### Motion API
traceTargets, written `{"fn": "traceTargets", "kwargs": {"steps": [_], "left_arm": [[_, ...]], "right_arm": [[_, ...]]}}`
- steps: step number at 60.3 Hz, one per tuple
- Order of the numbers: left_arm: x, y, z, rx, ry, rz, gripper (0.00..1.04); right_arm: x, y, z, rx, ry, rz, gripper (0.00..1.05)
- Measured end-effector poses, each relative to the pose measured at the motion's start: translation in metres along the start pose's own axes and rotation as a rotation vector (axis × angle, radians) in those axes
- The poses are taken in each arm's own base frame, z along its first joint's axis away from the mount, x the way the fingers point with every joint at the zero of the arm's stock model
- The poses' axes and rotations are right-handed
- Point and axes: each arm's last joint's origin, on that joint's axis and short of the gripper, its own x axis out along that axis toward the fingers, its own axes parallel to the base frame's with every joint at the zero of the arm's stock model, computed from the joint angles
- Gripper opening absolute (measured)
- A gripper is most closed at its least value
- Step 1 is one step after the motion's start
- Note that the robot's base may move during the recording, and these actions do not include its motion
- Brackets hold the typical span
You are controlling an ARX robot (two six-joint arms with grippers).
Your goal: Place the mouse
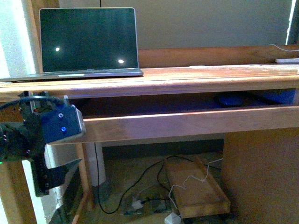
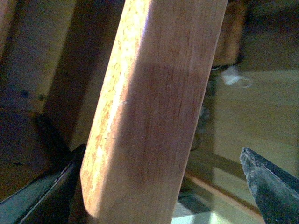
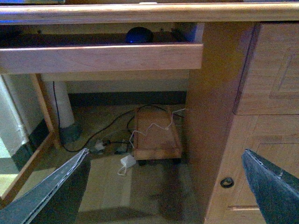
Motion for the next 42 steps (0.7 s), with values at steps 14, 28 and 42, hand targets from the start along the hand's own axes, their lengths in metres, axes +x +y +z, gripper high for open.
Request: {"fn": "traceTargets", "kwargs": {"steps": [14,28,42], "left_arm": [[-0.047,-0.024,0.02,-0.157,-0.13,-0.238,0.97],[-0.08,-0.035,0.061,-0.585,-0.265,-0.173,0.97],[-0.154,-0.02,0.102,-1.009,-0.432,0.21,0.93]], "right_arm": [[0.0,0.0,0.0,0.0,0.0,0.0,0.97],[0.0,0.0,0.0,0.0,0.0,0.0,0.97],[0.0,0.0,0.0,0.0,0.0,0.0,0.97]]}}
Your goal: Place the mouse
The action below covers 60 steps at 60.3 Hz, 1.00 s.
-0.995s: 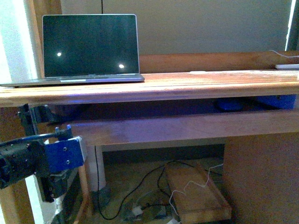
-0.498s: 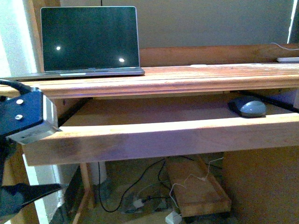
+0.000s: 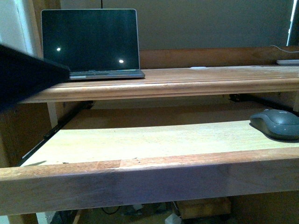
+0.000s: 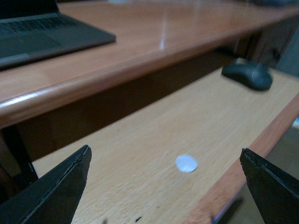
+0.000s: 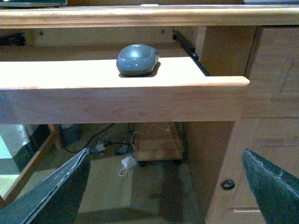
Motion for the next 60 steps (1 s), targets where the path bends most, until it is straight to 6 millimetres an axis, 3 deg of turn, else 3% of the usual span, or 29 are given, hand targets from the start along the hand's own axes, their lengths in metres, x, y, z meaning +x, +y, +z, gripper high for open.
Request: {"fn": "traceTargets", "kwargs": {"steps": [7,12,23,28,33,50,60], "left_arm": [[-0.023,-0.005,-0.012,0.028,-0.072,0.408,0.74],[-0.034,0.001,-0.028,0.025,-0.064,0.57,0.62],[-0.051,0.002,-0.057,0.026,-0.039,0.58,0.33],[-0.06,0.002,-0.067,0.029,-0.044,0.584,0.16],[-0.066,0.002,-0.074,0.029,-0.043,0.587,0.03],[-0.086,0.007,-0.093,0.032,-0.046,0.593,0.03],[-0.092,0.003,-0.1,0.033,-0.047,0.587,0.03]], "right_arm": [[0.0,0.0,-0.001,0.013,0.021,-0.014,0.97],[0.004,0.001,0.002,0.064,0.137,-0.099,0.97],[0.04,0.004,0.045,0.073,0.081,-0.073,0.97],[0.071,0.008,0.075,0.065,0.036,-0.069,0.97],[0.098,0.016,0.091,0.031,0.029,-0.044,0.97],[0.173,0.047,0.104,-0.125,0.168,0.023,0.97],[0.198,0.053,0.108,-0.197,0.241,0.011,0.97]]}}
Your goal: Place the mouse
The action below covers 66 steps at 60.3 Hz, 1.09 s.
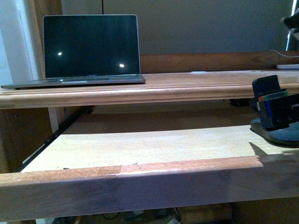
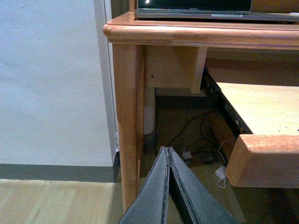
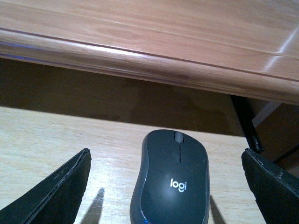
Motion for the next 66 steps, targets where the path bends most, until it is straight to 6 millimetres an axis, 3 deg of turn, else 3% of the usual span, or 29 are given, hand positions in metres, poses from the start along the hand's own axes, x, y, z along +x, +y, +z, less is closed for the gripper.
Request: {"fn": "traceTargets", "kwargs": {"steps": [23,59,66], "left_arm": [[-0.012,0.0,-0.011,0.0,0.001,0.0,0.03],[-0.023,0.0,-0.02,0.0,-0.009,0.0,0.03],[-0.024,0.0,-0.021,0.0,-0.01,0.0,0.03]], "right_arm": [[0.024,0.005,0.0,-0.044,0.235,0.029,0.97],[0.053,-0.009,0.003,0.067,0.38,0.044,0.97],[0.054,-0.011,0.002,0.076,0.381,0.047,0.82]]}}
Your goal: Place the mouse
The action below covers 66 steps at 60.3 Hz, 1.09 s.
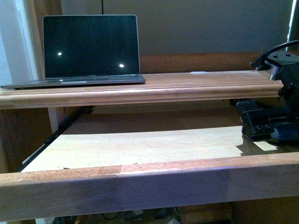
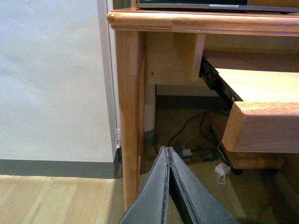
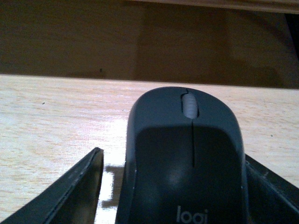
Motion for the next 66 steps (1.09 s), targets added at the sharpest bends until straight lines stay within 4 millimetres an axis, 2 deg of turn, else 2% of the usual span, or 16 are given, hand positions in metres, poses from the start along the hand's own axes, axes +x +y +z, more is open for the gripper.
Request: {"fn": "traceTargets", "kwargs": {"steps": [3,7,10,21,30,35,41,46,53,59,66], "left_arm": [[-0.001,0.0,0.0,0.0,0.001,0.0,0.03],[-0.004,0.0,-0.002,0.0,0.014,0.0,0.03],[-0.008,0.0,-0.005,0.0,0.034,0.0,0.03],[-0.012,0.0,-0.003,0.0,0.007,0.0,0.03],[-0.012,0.0,-0.003,0.0,0.006,0.0,0.03],[-0.012,0.0,-0.003,0.0,0.006,0.0,0.03],[-0.012,0.0,-0.003,0.0,0.006,0.0,0.03],[-0.012,0.0,-0.003,0.0,0.006,0.0,0.15],[-0.012,0.0,-0.003,0.0,0.006,0.0,0.32],[-0.012,0.0,-0.003,0.0,0.006,0.0,0.46],[-0.012,0.0,-0.003,0.0,0.006,0.0,0.66]], "right_arm": [[0.0,-0.001,0.0,0.002,-0.002,-0.003,0.75],[0.001,-0.005,-0.001,0.011,-0.007,-0.002,0.6],[0.002,-0.008,-0.001,0.018,-0.011,-0.003,0.56],[-0.009,-0.015,-0.005,0.029,-0.01,0.01,0.55],[-0.043,-0.02,-0.006,0.017,0.004,0.077,0.55],[-0.062,-0.019,0.004,0.005,-0.019,0.105,0.55],[-0.081,-0.013,0.032,-0.004,-0.104,0.122,0.55],[-0.087,-0.006,0.059,0.004,-0.169,0.11,0.55],[-0.085,0.01,0.09,0.038,-0.213,0.093,0.55],[-0.068,0.036,0.114,0.063,-0.22,0.083,0.55],[-0.041,0.068,0.13,0.075,-0.197,0.063,0.55]]}}
